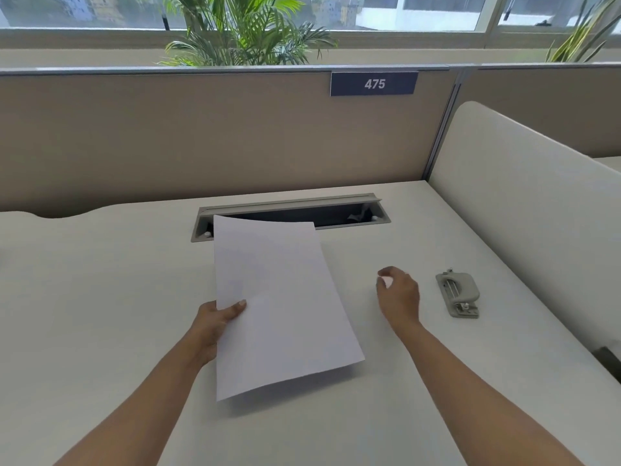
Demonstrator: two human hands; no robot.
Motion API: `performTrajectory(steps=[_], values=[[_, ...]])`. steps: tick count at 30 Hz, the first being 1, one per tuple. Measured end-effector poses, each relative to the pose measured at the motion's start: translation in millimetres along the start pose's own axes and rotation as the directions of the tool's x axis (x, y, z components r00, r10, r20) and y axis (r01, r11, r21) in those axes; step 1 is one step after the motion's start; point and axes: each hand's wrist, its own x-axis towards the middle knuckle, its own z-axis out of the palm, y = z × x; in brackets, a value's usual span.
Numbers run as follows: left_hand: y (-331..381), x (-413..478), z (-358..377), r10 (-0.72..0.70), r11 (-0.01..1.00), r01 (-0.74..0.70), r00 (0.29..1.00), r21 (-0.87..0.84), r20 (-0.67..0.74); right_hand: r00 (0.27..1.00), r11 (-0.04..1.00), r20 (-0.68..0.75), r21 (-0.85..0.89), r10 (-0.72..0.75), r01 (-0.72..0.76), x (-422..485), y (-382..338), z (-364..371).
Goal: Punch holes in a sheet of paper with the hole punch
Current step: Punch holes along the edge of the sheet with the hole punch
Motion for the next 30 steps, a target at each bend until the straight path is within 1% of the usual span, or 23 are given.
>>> performTrajectory(steps=[1,3,5,7,10,17,22,24,27,30], values=[[-1,1,1,-0.001,1.000,0.001,1.000,-0.006,-0.001,0.997,0.997,-0.076,-0.070,-0.033,0.028,6,7,-7],[-2,3,2,-0.004,1.000,0.004,1.000,-0.007,0.001,0.986,0.983,-0.154,-0.182,-0.057,0.028,20,23,-20],[-4,5,3,-0.006,1.000,0.006,1.000,-0.007,0.001,0.979,0.966,-0.204,-0.254,-0.012,-0.041,31,38,-32],[-5,6,4,-0.007,1.000,0.007,1.000,-0.010,0.003,0.959,0.955,-0.271,-0.256,0.080,-0.152,40,51,-41],[-7,8,4,-0.011,1.000,0.011,1.000,-0.007,0.008,0.921,0.939,-0.327,-0.191,0.213,-0.285,48,63,-50],[-12,13,4,-0.034,0.999,0.035,0.999,-0.024,0.022,0.838,0.887,-0.330,-0.001,0.435,-0.461,53,67,-55],[-14,15,3,-0.027,0.999,0.028,0.999,-0.017,0.032,0.820,0.876,-0.320,0.084,0.475,-0.475,51,69,-55],[-14,14,3,-0.020,1.000,0.021,0.999,-0.016,0.039,0.822,0.874,-0.305,0.085,0.480,-0.479,50,68,-56],[-13,13,4,-0.018,0.999,0.019,0.999,-0.027,0.039,0.822,0.863,-0.290,0.024,0.490,-0.505,48,63,-55],[-13,11,4,-0.019,0.999,0.021,0.999,-0.035,0.037,0.846,0.876,-0.293,-0.053,0.446,-0.480,43,55,-50]])
